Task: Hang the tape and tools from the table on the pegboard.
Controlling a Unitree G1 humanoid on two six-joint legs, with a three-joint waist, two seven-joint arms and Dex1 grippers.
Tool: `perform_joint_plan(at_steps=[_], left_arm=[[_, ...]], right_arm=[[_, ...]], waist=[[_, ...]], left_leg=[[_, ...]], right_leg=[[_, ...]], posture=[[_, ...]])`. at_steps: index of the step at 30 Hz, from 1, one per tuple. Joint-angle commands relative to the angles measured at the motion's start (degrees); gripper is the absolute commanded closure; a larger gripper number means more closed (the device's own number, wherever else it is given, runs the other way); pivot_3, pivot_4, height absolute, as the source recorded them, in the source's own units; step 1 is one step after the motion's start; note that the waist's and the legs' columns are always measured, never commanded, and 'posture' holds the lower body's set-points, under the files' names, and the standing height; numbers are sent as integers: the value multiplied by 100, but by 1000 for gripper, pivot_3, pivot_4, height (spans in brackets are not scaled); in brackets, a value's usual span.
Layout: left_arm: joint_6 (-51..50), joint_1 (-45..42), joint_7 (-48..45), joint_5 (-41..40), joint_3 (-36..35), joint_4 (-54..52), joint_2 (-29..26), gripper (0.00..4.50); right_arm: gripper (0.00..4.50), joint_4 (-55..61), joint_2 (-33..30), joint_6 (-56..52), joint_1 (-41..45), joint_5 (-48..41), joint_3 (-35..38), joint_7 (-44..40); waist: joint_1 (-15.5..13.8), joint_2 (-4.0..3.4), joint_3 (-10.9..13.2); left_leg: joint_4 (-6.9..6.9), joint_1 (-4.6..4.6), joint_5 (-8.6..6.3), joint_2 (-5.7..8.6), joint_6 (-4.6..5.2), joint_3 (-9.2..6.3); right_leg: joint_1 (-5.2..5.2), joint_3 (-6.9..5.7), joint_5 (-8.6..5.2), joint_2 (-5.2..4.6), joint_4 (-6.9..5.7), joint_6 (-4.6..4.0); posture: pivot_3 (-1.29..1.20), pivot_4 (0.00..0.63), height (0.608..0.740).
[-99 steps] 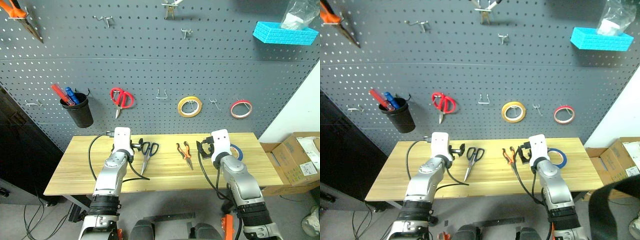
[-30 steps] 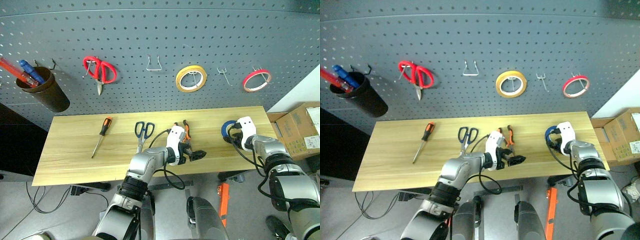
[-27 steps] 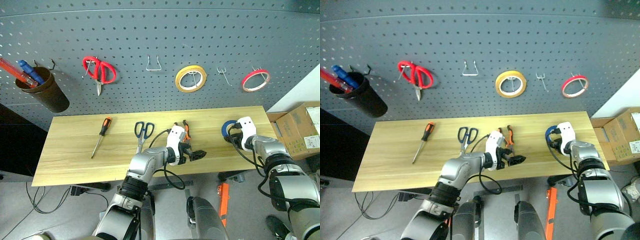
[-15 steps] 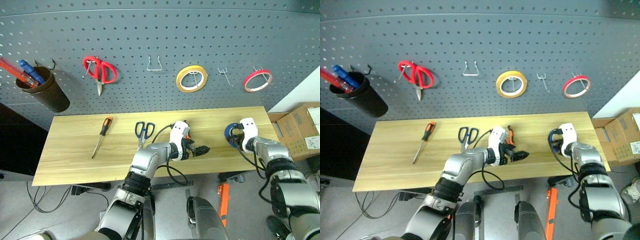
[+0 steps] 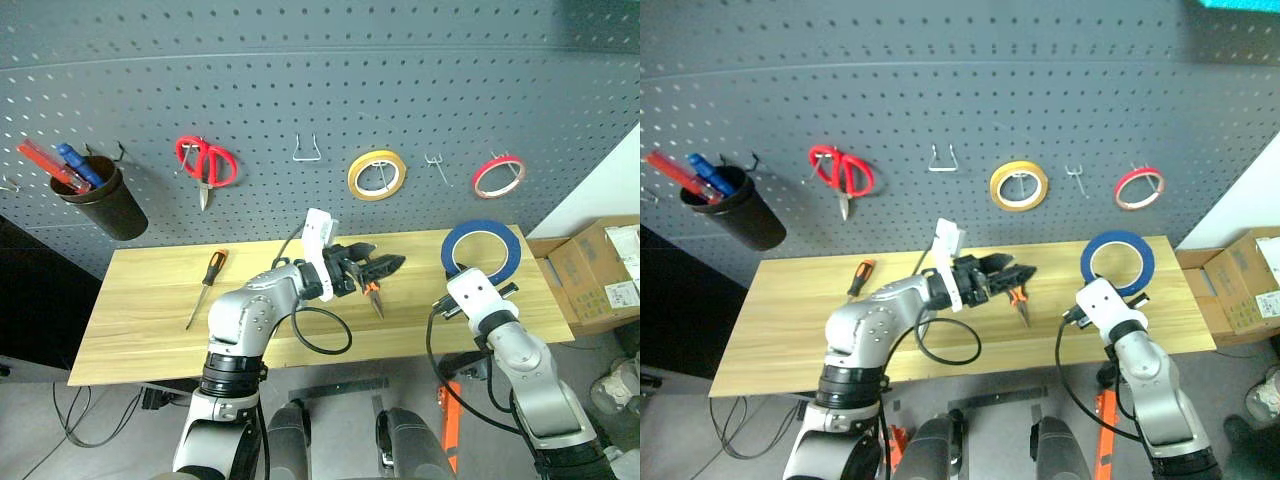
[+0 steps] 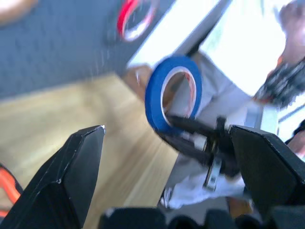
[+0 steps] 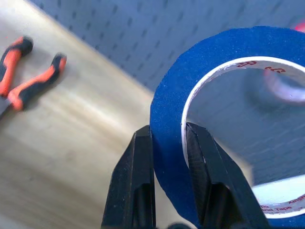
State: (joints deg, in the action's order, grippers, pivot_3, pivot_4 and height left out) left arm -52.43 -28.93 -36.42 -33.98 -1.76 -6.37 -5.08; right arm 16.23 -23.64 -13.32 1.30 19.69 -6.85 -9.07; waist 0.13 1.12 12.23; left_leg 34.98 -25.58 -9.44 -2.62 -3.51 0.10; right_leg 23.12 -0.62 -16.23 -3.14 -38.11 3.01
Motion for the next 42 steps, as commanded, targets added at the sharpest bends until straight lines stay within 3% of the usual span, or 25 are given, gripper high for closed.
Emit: perform_joint_plan(at_steps=[1, 9, 16, 24, 42], left_arm=[[84, -95, 22, -170, -29, -146, -32, 0], [799, -572, 17, 100, 43, 635, -10, 0], [1186, -772, 55, 256, 142, 1055, 103, 0], [1282, -872, 17, 277, 139, 1193, 31, 0], [1493, -1088, -138, 378, 286, 1551, 149, 0]], right_arm=[[3929, -260, -57, 901, 299, 255, -40, 374], [3929, -2044, -306, 2409, 1710, -22, 68, 387], [3929, -3122, -185, 3040, 2358, -692, 18, -230], [3929, -3939, 58, 2982, 2870, -1726, 208, -1292], [3929, -4977, 132, 2288, 3863, -2793, 786, -2567]], waist=[[0, 11, -82], [0, 46, -282], [-2, 52, -394], [0, 52, -414], [8, 51, -419]], left_leg=[[1, 1, 5, 0, 7, 0], [7, 2, 78, 3, 82, 4], [7, 31, 94, 4, 99, 8], [1, 69, 94, 3, 99, 7], [4, 73, 95, 3, 100, 9]], right_leg=[[-2, 0, 5, 0, 0, 5], [-7, 6, 114, 6, 18, -17], [-55, 7, 143, 6, 43, -18], [-89, 8, 157, 7, 43, -41], [-89, 11, 159, 8, 31, -43]], posture=[[10, 66, 740], [48, 30, 740], [67, 19, 740], [70, 22, 740], [44, 38, 740]])
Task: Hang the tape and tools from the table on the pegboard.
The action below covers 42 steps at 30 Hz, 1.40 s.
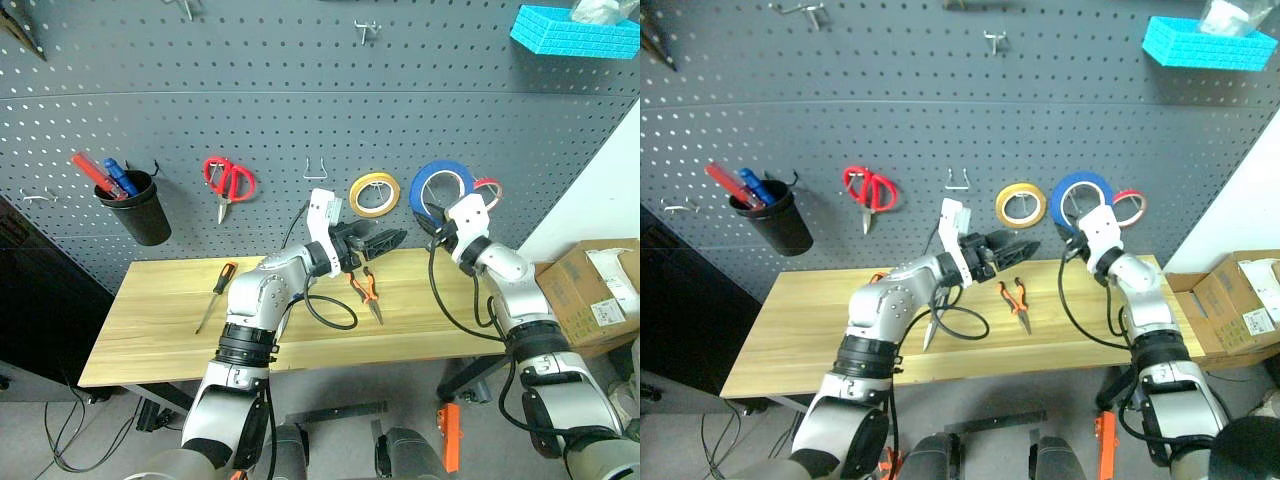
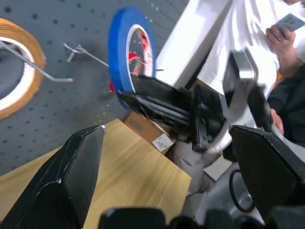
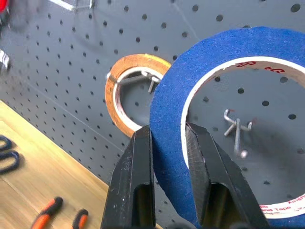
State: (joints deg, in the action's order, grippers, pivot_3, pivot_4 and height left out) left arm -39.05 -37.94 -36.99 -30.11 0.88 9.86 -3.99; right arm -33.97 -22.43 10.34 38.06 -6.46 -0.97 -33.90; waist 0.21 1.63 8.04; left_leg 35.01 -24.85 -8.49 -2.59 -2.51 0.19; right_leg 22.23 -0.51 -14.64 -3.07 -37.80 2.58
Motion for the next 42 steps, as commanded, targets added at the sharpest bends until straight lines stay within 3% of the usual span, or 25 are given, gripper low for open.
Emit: perform_joint_plan(at_steps=[1, 18, 28, 30, 36, 39, 42], left_arm=[[143, -198, -74, -26, 3, -60, 49, 0], [95, -110, -54, -29, 26, -154, 82, 0], [135, -81, -30, -14, 35, -178, 74, 0], [134, -64, -24, -14, 43, -198, 81, 0], [95, 158, 150, 70, 60, -308, 46, 0], [140, 487, 383, 256, 134, -400, 18, 0], [109, 1024, 751, 428, 214, -733, 46, 0]], right_arm=[[3929, 24, 19, -144, 208, -209, 212, -110], [3929, -365, 93, -762, 396, -252, 302, -242], [496, -317, 122, -731, 323, -201, 287, -352], [36, -215, 133, -758, 237, -200, 277, -360], [36, 1022, 122, -1336, -739, -148, 71, -322], [36, 2241, 170, -2174, -1520, -314, -43, -242], [36, 3036, 180, -3240, -1953, 76, -394, 150]], waist=[[0, 0, 0], [-3, 0, 0], [-5, -1, -1], [-5, -1, -1], [-21, -2, -4], [-27, -3, -5], [1, -4, -4]], left_leg=[[0, 0, 0, 0, 0, 0], [0, 1, 0, 0, 1, 0], [1, 2, 1, 0, 1, 0], [1, 2, 1, 0, 1, 1], [0, 2, 1, 0, 1, -1], [-1, 1, 0, -1, 1, 1], [-2, 2, 0, -3, 1, 3]], right_leg=[[0, 0, 0, 0, -1, 0], [1, 1, 0, 0, -7, 0], [1, 2, 0, 0, -9, 0], [1, 2, 0, 0, -10, 0], [1, 1, 0, 0, -10, 0], [2, 2, -1, 0, -10, 0], [7, 6, -2, -1, -12, -1]], posture=[[46, 39, 740], [63, 46, 740], [72, 37, 740], [72, 38, 740], [69, 47, 740], [69, 69, 740], [69, 93, 740]])
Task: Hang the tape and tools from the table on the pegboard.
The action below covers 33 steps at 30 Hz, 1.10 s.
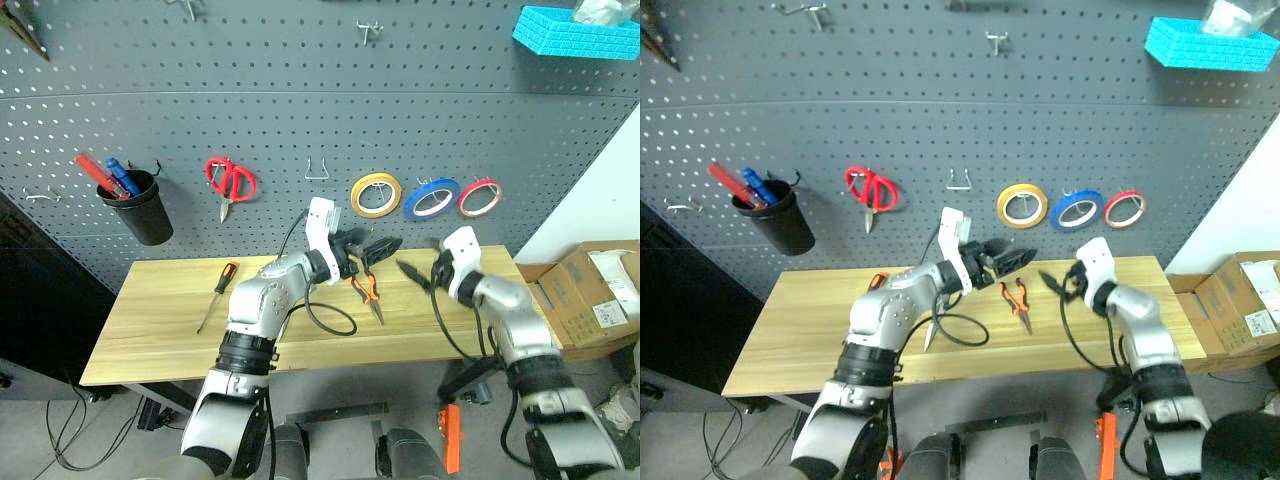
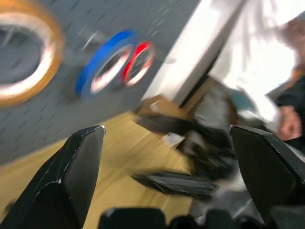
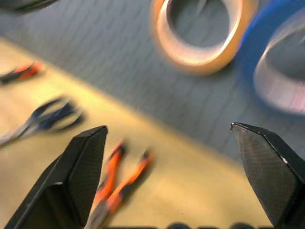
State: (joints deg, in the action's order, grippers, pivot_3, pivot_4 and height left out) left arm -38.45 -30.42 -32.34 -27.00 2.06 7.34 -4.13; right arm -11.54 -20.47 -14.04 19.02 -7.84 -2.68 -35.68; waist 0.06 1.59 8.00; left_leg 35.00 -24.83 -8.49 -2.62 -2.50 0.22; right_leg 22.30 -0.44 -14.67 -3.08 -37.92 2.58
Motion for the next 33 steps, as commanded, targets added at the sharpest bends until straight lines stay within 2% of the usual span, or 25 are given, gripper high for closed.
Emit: perform_joint_plan(at_steps=[1, 7, 12, 15, 24, 27, 33], left_arm=[[-14, 467, 413, 160, 126, -620, 65, 0], [-447, 1547, 1201, 391, 190, -1383, -18, 0], [-723, 2258, 1486, 410, 220, -1887, -159, 0], [-904, 2505, 1681, 320, 40, -2156, -144, 0], [-1161, 2467, 1816, 282, -79, -2353, -171, 0], [-1194, 2384, 1800, 284, -85, -2309, -174, 0], [-1339, 2360, 1747, 183, -38, -2364, -130, 0]], right_arm=[[36, 904, -1, -1155, -62, 344, -337, 464], [36, 770, 464, -2288, 511, 498, -615, 922], [36, -285, 1060, -2617, 1376, 504, -539, 1398], [36, -1296, 1386, -2639, 1964, 475, -413, 1674], [36, -2995, 1507, -2637, 2746, 410, 75, 2069], [36, -3314, 1451, -2383, 2843, 531, 12, 2090], [36, -3601, 1562, -2262, 2870, 553, -34, 2115]], waist=[[21, -1, 3], [-9, -6, 49], [-38, -16, 192], [-146, -17, 299], [-330, -12, 641], [-328, -13, 702], [-289, -20, 839]], left_leg=[[0, 3, 0, -1, 0, 2], [2, 15, 2, -6, 3, -13], [0, 19, 2, -8, 4, -22], [-1, 15, 3, -10, 5, -24], [-17, -36, 2, -6, 19, -13], [-16, -104, 2, -8, 21, -21], [-24, -105, 0, -11, 23, -19]], right_leg=[[0, 3, 0, 0, -1, -1], [0, -3, -18, 2, -8, -46], [3, -7, -14, 1, -7, -54], [4, -10, -14, 1, -7, -55], [38, -8, -35, -4, 5, -69], [108, -16, -22, 1, -12, -45], [112, -16, -25, 2, -9, -39]], posture=[[71, 109, 740], [115, 172, 740], [147, 209, 740], [184, 251, 740], [219, 321, 740], [219, 334, 740], [218, 355, 740]])
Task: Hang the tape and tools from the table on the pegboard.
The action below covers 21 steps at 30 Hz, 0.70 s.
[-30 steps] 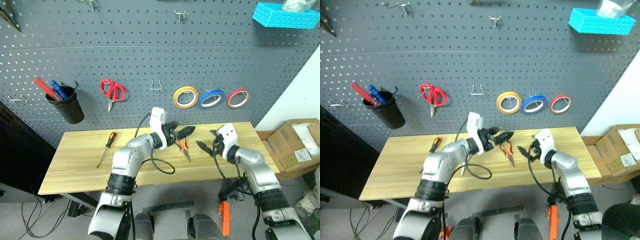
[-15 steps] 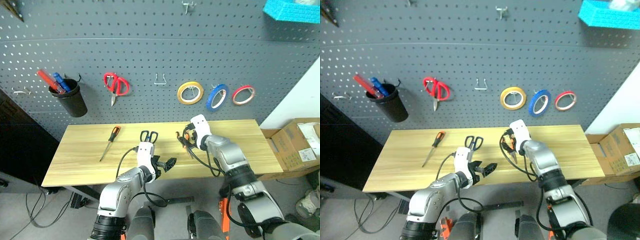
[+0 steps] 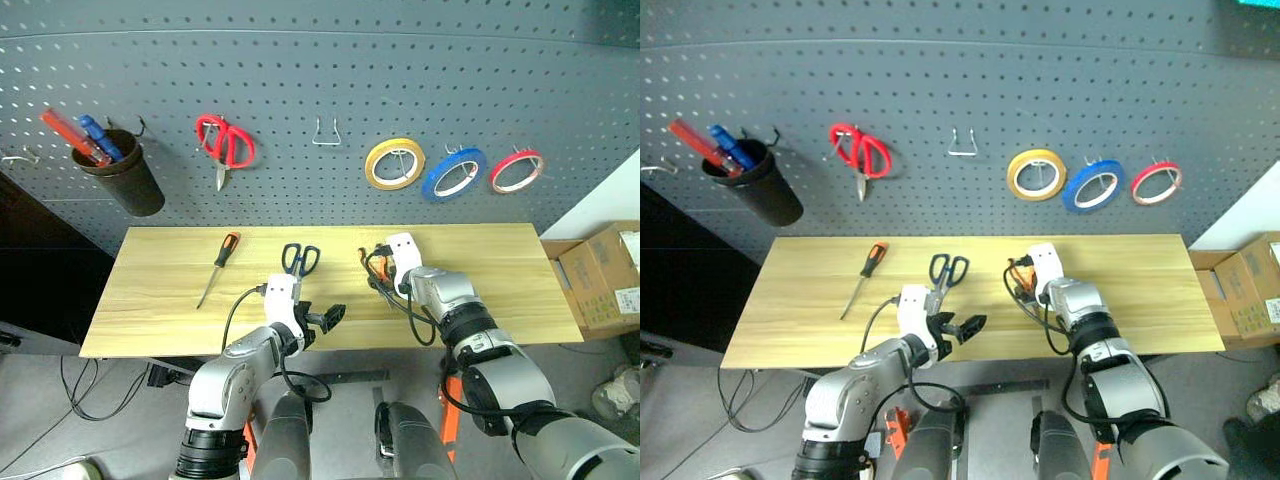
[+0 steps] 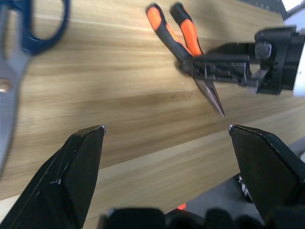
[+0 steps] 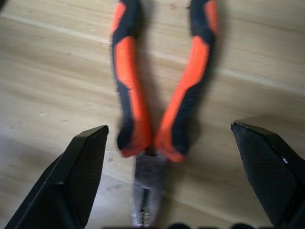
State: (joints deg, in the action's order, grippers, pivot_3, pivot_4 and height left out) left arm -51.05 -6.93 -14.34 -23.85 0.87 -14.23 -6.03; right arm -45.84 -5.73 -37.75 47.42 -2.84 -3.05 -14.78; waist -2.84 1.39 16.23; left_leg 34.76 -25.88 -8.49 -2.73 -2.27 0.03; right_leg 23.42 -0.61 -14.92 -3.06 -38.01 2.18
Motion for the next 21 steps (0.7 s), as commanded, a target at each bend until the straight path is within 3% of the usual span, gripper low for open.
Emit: perform_joint_plan(at_steps=[1, 6, 9, 16, 21], left_arm=[[-100, 16, -52, -154, 87, -221, 77, 0], [-196, 87, -56, -215, 105, -346, 67, 0], [-230, 104, -70, -245, 102, -376, 60, 0], [-204, 27, -82, -309, 93, -311, 76, 0], [-139, -53, -102, -334, 132, -234, 116, 0]], right_arm=[[36, -224, 119, 142, 33, 63, -8, 41], [36, -386, 223, 102, 73, 110, -33, -3], [540, -462, 303, 55, 100, 64, 46, -20], [2730, -382, 218, 142, 33, 260, -166, -222], [2756, -85, 6, 245, -124, 475, -400, -452]], waist=[[1, 0, 31], [-1, -2, 61], [-3, -2, 62], [-3, -3, 62], [-9, -2, 62]], left_leg=[[0, 0, 0, -1, 0, -2], [2, 0, 0, -2, 0, 0], [2, 0, 0, -2, 0, 0], [-3, 0, -1, -4, -1, 1], [-8, 0, -1, -4, -2, 1]], right_leg=[[0, -1, -1, 1, 0, 1], [0, 1, -14, 0, 2, 24], [0, 1, -15, 0, 3, 24], [0, 0, -30, 0, 10, 1], [0, -1, -29, 0, 14, 5]], posture=[[219, 357, 740], [223, 359, 740], [228, 357, 740], [225, 341, 740], [222, 320, 740]])
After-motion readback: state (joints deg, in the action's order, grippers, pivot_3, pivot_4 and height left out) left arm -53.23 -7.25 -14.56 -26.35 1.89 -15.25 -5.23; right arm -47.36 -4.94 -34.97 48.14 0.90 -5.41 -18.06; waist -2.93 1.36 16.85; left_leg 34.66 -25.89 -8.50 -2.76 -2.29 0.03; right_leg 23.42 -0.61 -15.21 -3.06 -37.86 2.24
